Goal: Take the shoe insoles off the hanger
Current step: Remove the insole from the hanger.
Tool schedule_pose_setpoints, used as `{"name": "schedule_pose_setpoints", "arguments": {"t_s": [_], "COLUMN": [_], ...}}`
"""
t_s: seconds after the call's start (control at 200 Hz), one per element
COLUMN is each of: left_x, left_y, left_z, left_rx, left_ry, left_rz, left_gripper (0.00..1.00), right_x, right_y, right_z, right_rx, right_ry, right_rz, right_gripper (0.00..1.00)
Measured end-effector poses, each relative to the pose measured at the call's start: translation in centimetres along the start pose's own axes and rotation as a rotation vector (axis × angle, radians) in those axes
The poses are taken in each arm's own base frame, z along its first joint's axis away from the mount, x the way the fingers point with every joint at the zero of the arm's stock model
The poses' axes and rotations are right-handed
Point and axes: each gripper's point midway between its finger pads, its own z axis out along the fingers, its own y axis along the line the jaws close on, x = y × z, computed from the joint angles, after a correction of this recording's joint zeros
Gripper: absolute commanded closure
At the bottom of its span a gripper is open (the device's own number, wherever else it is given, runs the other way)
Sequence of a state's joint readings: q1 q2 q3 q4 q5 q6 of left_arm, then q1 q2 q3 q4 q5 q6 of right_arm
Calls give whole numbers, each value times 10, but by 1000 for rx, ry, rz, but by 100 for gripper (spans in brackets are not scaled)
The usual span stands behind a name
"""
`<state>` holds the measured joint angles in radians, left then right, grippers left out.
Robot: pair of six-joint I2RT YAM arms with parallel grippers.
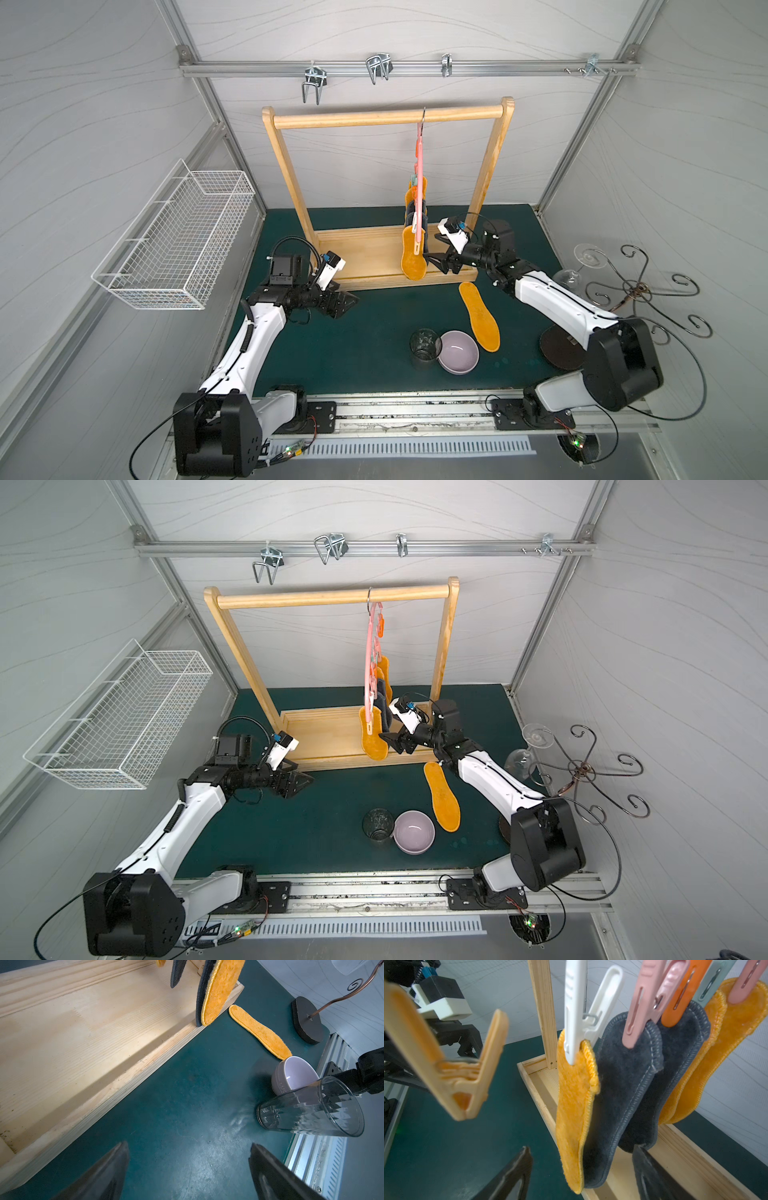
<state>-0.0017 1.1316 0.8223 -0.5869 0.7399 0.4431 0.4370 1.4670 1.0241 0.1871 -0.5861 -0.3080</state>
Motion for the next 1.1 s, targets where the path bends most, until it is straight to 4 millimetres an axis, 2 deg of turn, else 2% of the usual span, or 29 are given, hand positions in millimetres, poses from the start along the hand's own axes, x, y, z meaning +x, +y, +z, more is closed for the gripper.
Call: {"name": "schedule_pose_setpoints", "arguments": {"t_s": [0.195, 0.31, 0.43, 0.505, 0.54, 0.68, 0.79, 1.005, 1.1], "left_x": [1, 2, 2, 2, 1, -2, -10, -60, -76], "left_y": [0, 0, 0, -1, -2, -9, -12, -20, -25], "left_z": [0, 1, 1, 1, 1, 1, 0, -13, -15], "left_rx": [2, 4, 5, 10, 16, 57, 87, 147, 177], "left_ry": [2, 9, 9, 7, 4, -15, -29, -124, -154], "left_rz": [3, 1, 3, 4, 5, 5, 2, 23, 26], "left_gripper": [5, 5, 5, 5, 5, 4, 4, 5, 6], "right_x": [-1, 6, 9, 6, 4, 2, -5, -27, -33], "right_y": [7, 12, 22, 27, 29, 41, 58, 85, 93], "right_z": [18, 30, 37, 40, 41, 48, 51, 49, 48], "right_rx": [-128, -178, -214, -227, -229, -240, -258, -293, -300], "right_ry": [-45, -48, -42, -48, -53, -43, -49, -76, -82], "right_rz": [-25, -9, 12, 25, 28, 54, 83, 172, 213], "right_gripper": [28, 39, 56, 80, 84, 85, 88, 92, 92]}}
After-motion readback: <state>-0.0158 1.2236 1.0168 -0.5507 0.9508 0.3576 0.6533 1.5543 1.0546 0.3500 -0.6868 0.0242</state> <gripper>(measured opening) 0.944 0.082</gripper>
